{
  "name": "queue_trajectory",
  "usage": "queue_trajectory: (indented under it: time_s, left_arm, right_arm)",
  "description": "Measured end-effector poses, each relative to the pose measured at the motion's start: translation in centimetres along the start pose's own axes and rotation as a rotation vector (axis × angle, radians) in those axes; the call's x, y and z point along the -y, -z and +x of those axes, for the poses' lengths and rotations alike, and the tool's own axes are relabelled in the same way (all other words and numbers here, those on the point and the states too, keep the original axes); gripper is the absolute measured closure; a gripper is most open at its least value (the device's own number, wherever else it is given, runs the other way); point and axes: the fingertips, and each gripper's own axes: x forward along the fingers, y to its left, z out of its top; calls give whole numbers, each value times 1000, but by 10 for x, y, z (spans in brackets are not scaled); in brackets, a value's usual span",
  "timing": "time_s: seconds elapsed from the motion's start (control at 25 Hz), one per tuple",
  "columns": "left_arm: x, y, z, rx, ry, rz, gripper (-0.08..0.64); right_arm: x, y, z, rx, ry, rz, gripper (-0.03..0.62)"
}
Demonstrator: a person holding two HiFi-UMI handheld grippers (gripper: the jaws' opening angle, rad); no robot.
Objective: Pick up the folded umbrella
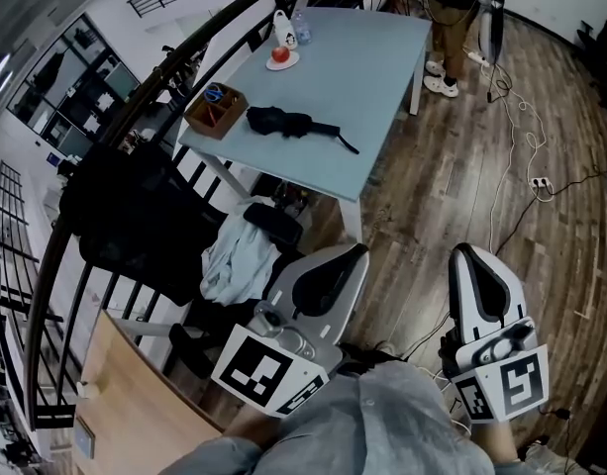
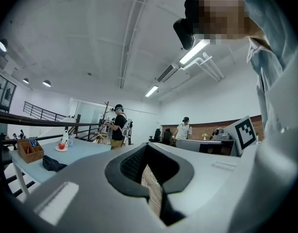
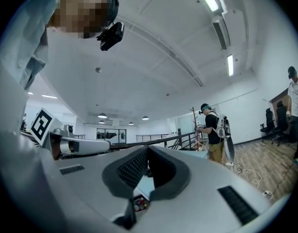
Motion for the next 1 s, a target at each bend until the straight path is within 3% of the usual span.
queue_trajectory:
  time_s: [0.56, 1.0]
  left_arm:
    - [52, 13, 42, -2, 27, -4, 555]
    - [48, 18, 85, 16, 93, 2, 555]
  right_arm:
    - [59, 9, -41, 12, 59, 60, 592]
    - [94, 16, -36, 12, 126, 44, 592]
